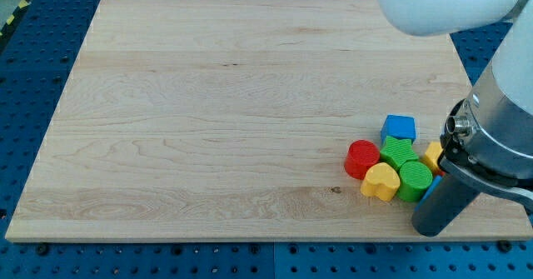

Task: Separate the group of blocks

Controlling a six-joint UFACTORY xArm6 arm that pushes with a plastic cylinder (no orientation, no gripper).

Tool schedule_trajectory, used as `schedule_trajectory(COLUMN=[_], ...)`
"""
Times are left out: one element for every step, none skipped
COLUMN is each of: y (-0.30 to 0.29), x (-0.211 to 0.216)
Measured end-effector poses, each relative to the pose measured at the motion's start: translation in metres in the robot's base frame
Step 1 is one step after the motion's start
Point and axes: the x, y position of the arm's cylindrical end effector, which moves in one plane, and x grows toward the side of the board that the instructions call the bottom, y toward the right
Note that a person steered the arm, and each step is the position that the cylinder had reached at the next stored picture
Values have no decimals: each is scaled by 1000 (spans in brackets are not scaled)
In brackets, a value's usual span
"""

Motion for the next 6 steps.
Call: schedule_trajectory(y=[0,0,0,-8,-23,-26], x=[-12,-20,-24,-31,-42,-53])
